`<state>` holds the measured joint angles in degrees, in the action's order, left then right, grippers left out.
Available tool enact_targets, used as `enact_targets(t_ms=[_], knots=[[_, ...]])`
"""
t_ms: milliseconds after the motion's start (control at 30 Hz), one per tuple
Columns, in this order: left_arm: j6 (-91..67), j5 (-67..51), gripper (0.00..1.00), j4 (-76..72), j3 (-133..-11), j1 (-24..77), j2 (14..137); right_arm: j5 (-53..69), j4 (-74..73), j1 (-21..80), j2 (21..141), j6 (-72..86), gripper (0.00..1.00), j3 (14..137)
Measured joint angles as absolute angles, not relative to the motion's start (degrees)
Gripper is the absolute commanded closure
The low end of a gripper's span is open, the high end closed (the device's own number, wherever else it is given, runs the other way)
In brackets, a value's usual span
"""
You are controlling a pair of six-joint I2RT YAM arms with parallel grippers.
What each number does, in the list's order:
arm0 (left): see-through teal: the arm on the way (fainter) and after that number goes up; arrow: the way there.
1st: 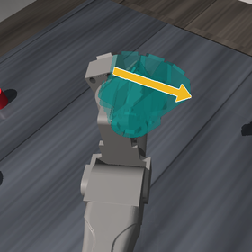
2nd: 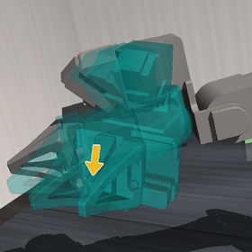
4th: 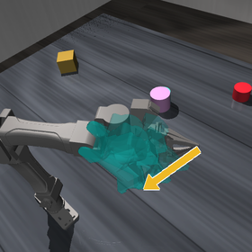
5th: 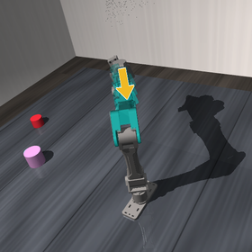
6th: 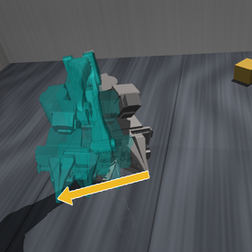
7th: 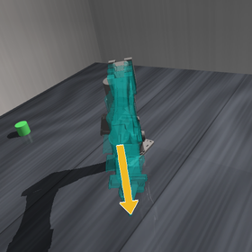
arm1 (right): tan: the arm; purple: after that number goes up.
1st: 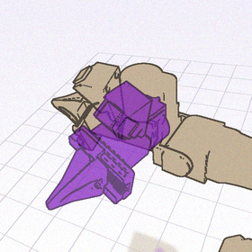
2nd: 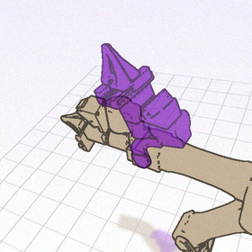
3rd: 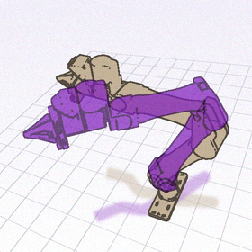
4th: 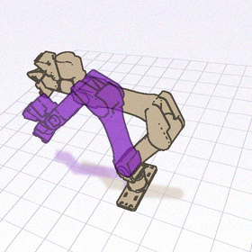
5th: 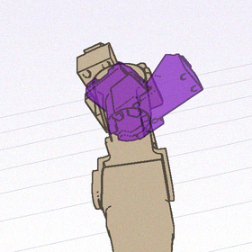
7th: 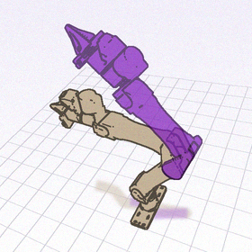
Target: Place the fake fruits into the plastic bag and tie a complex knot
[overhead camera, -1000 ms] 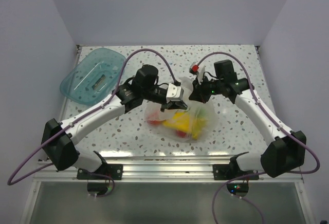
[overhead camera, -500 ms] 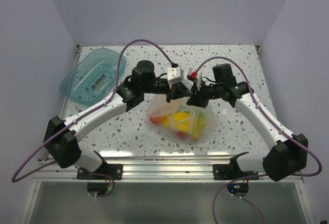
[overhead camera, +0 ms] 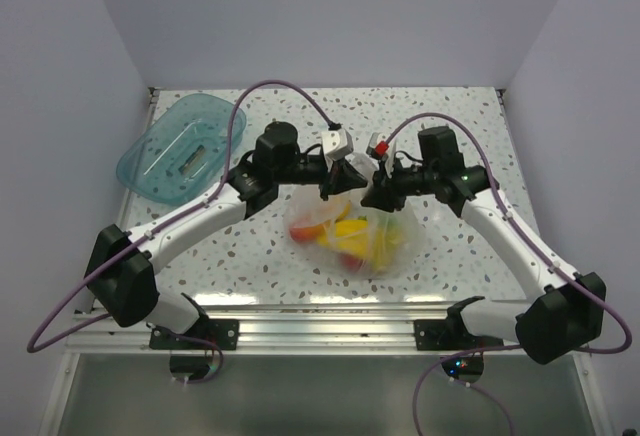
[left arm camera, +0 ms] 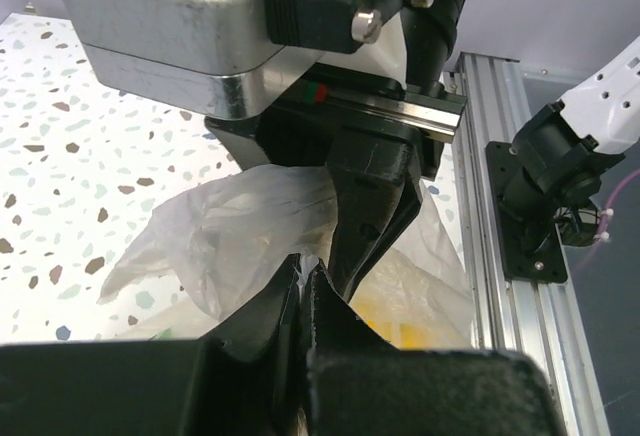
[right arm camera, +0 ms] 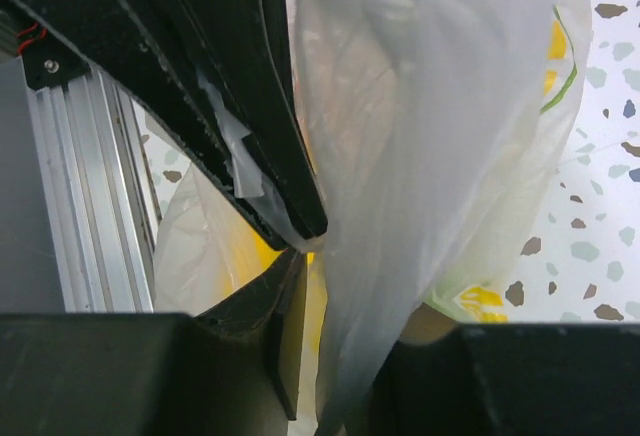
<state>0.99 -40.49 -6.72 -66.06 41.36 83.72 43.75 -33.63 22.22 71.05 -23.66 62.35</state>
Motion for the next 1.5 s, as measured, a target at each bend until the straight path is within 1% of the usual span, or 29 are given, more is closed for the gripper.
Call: enact_targets(t_ms=[100,233,267,300,333,367,400,433,467,533,567,633,667,700,800,1000,1200,1300,1433,1500], knots=[[-0.40,-41.56,1.00,-7.27,-66.06,41.36,83.72,44.51,-32.69,22.24,71.20,-22.92,0.62,62.35],[-2.48,-42.70,1.00,-9.32,-66.06,41.36,83.92,45.21,-32.32,22.24,71.33,-22.65,0.62,62.35],[-2.87,-42.98,1.00,-9.87,-66.06,41.36,84.05,45.67,-32.27,22.24,71.33,-22.63,0.65,62.35],[-3.36,-43.29,1.00,-10.31,-66.08,41.36,84.25,46.09,-32.23,22.24,71.37,-22.50,0.72,62.35],[-3.66,-43.48,0.99,-10.52,-66.08,41.36,84.47,46.22,-32.12,22.24,71.40,-22.44,0.85,62.35],[-3.90,-43.86,0.95,-10.55,-66.08,41.36,84.68,46.33,-31.94,22.24,71.50,-22.31,0.98,62.35],[-3.92,-44.18,0.86,-10.50,-66.11,41.36,84.88,46.35,-31.73,22.28,71.64,-22.06,1.00,62.35],[-3.77,-44.47,0.79,-10.28,-66.11,41.25,84.95,46.30,-31.77,22.28,71.75,-21.63,1.00,62.35],[-3.60,-44.77,0.64,-9.82,-66.13,41.10,84.95,46.30,-31.70,22.26,71.90,-21.34,1.00,62.33],[-3.36,-46.15,0.49,-9.06,-66.17,40.29,84.84,46.26,-31.62,22.31,72.01,-21.26,1.00,62.33],[-3.22,-46.98,0.35,-8.29,-66.22,39.64,84.64,46.24,-31.64,22.35,72.01,-21.26,1.00,62.33],[-2.07,-49.45,0.18,-5.76,-66.54,37.47,83.94,46.22,-31.64,22.35,72.01,-21.47,1.00,62.33],[-0.73,-50.54,0.06,-3.18,-67.24,36.10,83.50,46.19,-31.66,22.35,72.01,-21.56,1.00,62.28],[1.02,-51.64,0.00,-0.78,-68.14,35.00,83.11,46.17,-31.66,22.35,72.01,-21.69,1.00,62.26],[8.36,-53.84,0.00,8.38,-71.88,32.47,81.14,46.06,-31.75,22.39,72.01,-22.09,1.00,62.26],[26.00,-55.86,0.00,23.20,-75.94,32.27,75.00,46.04,-32.67,22.39,72.01,-23.20,1.00,62.26],[41.50,-56.38,0.00,34.92,-77.34,32.27,76.07,46.02,-33.41,22.39,72.01,-23.70,1.00,62.30],[45.23,-55.00,0.00,34.35,-73.45,32.27,75.48,46.04,-33.91,22.39,72.01,-24.27,1.00,62.63],[46.54,-51.51,0.00,25.36,-63.11,32.25,71.13,46.19,-35.16,22.39,72.01,-25.87,1.00,63.07],[47.13,-50.37,0.00,20.95,-60.66,32.27,70.26,46.50,-35.79,22.39,72.10,-26.92,1.00,63.11]])
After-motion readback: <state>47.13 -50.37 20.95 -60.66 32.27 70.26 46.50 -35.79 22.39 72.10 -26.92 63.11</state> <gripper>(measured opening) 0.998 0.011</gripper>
